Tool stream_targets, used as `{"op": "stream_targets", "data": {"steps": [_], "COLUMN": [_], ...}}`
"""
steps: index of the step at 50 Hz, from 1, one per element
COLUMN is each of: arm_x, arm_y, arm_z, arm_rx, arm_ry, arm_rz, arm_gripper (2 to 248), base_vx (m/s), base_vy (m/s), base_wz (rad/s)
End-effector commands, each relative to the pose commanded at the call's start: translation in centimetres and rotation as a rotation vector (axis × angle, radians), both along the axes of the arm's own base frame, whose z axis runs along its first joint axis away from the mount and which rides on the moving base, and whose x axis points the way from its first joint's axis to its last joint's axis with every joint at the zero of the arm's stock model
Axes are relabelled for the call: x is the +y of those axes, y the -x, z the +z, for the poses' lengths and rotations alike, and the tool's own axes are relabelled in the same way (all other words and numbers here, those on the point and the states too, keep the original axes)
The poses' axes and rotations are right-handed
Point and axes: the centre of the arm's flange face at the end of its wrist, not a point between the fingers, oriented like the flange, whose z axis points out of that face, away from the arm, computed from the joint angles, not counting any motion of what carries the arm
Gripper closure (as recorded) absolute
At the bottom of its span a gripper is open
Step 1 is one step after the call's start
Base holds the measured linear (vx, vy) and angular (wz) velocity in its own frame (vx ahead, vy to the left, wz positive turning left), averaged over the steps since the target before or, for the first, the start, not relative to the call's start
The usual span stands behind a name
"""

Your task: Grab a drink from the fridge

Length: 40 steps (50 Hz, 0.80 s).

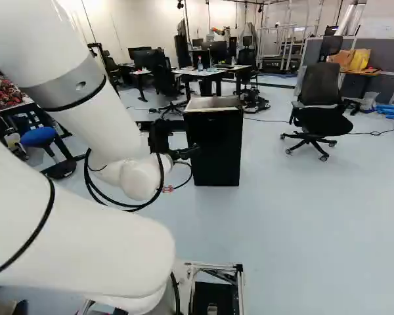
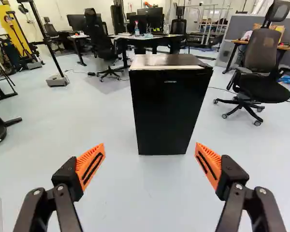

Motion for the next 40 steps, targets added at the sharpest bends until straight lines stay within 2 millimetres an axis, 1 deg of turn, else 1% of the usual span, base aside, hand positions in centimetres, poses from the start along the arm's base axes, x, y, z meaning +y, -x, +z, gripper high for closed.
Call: {"op": "stream_targets", "data": {"steps": [40], "arm_x": [0.0], "arm_y": [0.0], "arm_z": [0.0], "arm_rx": [0.0], "arm_ry": [0.0], "arm_rz": [0.0], "arm_gripper": [3], "base_vx": [0.084], "base_vy": [0.002], "base_wz": [-0.005]}}
